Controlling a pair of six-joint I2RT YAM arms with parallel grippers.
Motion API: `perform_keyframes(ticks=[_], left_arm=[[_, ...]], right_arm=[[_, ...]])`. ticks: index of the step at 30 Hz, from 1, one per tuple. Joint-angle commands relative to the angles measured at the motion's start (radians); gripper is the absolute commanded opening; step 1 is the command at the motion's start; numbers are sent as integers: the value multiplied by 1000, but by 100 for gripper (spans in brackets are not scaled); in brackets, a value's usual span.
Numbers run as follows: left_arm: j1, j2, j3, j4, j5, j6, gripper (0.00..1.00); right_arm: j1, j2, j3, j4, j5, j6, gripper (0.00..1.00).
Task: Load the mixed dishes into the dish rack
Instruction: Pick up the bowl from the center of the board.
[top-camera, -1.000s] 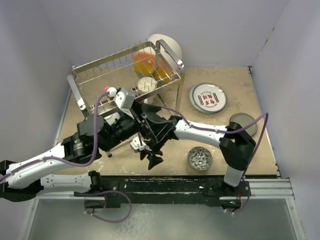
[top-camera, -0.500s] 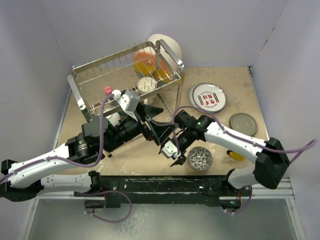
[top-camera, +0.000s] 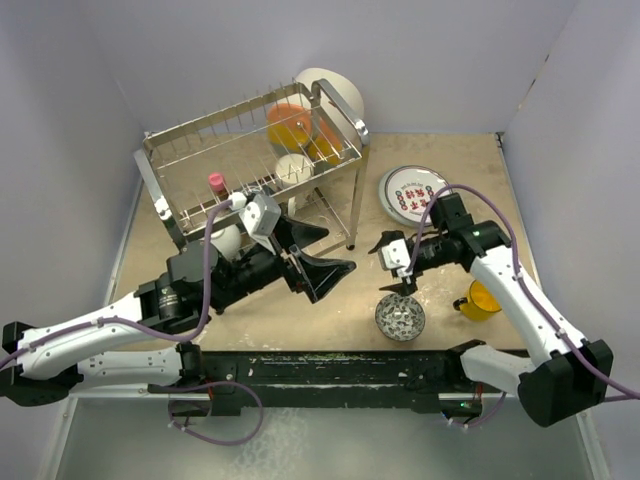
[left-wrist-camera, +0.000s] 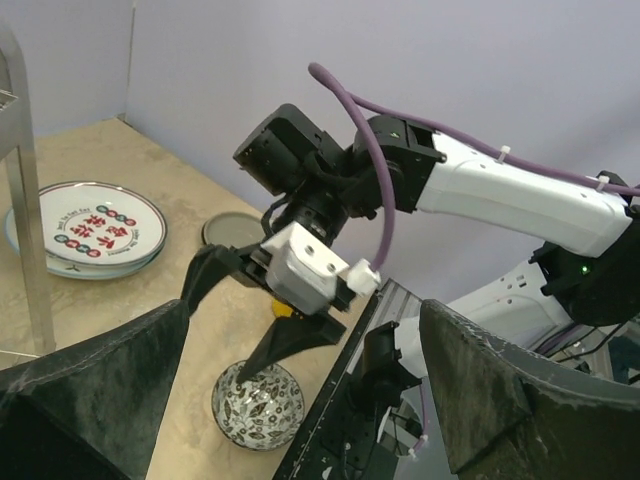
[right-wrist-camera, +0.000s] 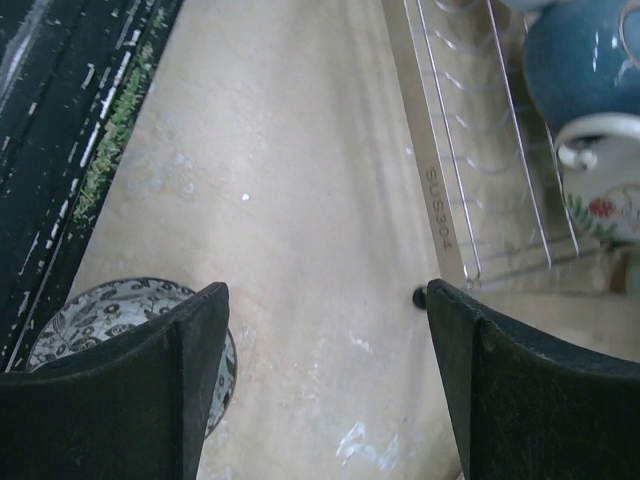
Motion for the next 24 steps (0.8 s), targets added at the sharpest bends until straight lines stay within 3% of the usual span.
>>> perform_keyframes(ticks=[1,5,15,19,21,24], left_arm=[[5,2,-23,87,82,-21,99],[4,30,-93,171,128,-66,99],[-10,283,-107,288,254,-196,94],[-81,394,-20,156,137,-148,93],[-119,449,19,97,53,-122,93],[-145,548,57,47,-4,-116,91]], right_arm=[[-115,4,33,-41,10,70,82],[-236,8,73,-11,9,219,82],[-347,-23,73,333,130,782,88],[-380,7,134,364,183,949,100],[-414,27,114,432,183,1045,100],[-476,69,59,475,59,1073,100]])
